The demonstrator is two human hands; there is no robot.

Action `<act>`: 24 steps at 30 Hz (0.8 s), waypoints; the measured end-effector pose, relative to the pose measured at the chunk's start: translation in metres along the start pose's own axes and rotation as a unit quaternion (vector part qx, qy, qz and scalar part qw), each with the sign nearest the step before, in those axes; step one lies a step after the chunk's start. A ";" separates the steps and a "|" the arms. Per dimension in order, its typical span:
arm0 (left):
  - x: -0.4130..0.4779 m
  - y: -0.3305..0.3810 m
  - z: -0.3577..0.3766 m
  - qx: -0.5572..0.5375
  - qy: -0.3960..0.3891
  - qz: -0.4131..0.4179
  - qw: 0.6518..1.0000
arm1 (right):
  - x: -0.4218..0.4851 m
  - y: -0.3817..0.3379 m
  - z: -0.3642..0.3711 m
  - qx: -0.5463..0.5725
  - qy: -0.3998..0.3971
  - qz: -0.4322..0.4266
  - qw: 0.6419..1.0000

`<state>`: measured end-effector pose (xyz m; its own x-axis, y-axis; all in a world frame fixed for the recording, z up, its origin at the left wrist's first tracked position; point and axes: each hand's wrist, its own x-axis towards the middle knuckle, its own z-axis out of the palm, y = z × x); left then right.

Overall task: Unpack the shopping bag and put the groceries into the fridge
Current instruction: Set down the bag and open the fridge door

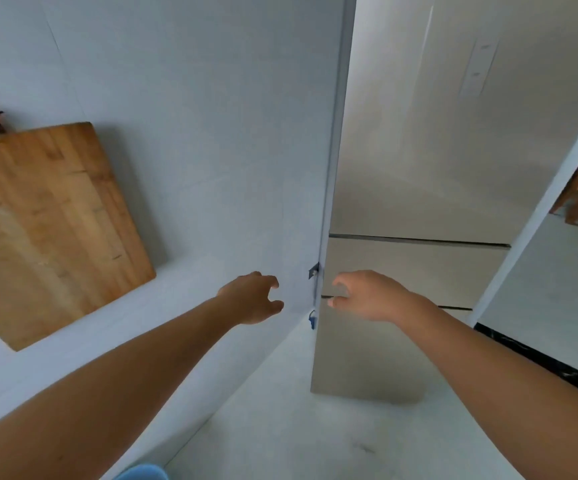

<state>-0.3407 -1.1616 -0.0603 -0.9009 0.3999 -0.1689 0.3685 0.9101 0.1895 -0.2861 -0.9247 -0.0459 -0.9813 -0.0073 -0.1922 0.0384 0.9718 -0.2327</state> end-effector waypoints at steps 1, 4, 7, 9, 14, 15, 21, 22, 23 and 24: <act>0.015 0.000 -0.010 -0.001 0.008 0.001 1.000 | 0.015 0.001 -0.012 -0.007 0.010 -0.004 1.000; 0.055 0.000 -0.041 -0.001 0.029 0.008 1.000 | 0.052 0.005 -0.046 -0.032 0.033 -0.020 0.999; 0.091 -0.003 -0.070 0.004 0.038 0.011 0.999 | 0.087 0.008 -0.076 -0.030 0.045 -0.016 0.998; 0.113 -0.004 -0.089 0.007 0.041 0.016 0.999 | 0.108 0.008 -0.096 -0.027 0.060 -0.020 0.998; 0.165 -0.009 -0.129 0.011 0.061 0.047 0.997 | 0.147 0.001 -0.145 -0.039 0.098 -0.014 0.994; 0.175 -0.010 -0.136 0.011 0.064 0.057 0.996 | 0.152 -0.001 -0.155 -0.040 0.105 -0.010 0.994; 0.230 -0.020 -0.174 0.001 0.059 0.126 0.990 | 0.180 -0.018 -0.209 -0.080 0.159 0.024 0.984; 0.239 -0.020 -0.180 0.000 0.060 0.140 0.988 | 0.186 -0.021 -0.217 -0.087 0.167 0.034 0.982; 0.247 -0.019 -0.185 -0.001 0.062 0.153 0.986 | 0.191 -0.023 -0.224 -0.092 0.175 0.044 0.979; 0.256 -0.018 -0.189 -0.002 0.063 0.165 0.984 | 0.196 -0.026 -0.231 -0.098 0.184 0.053 0.977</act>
<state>-0.6209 -1.0966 0.0753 -0.7532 0.6574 0.0238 0.6457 0.7320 0.2172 -0.5230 -0.8966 0.1431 -0.9766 0.1462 0.1580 0.1422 0.9892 -0.0360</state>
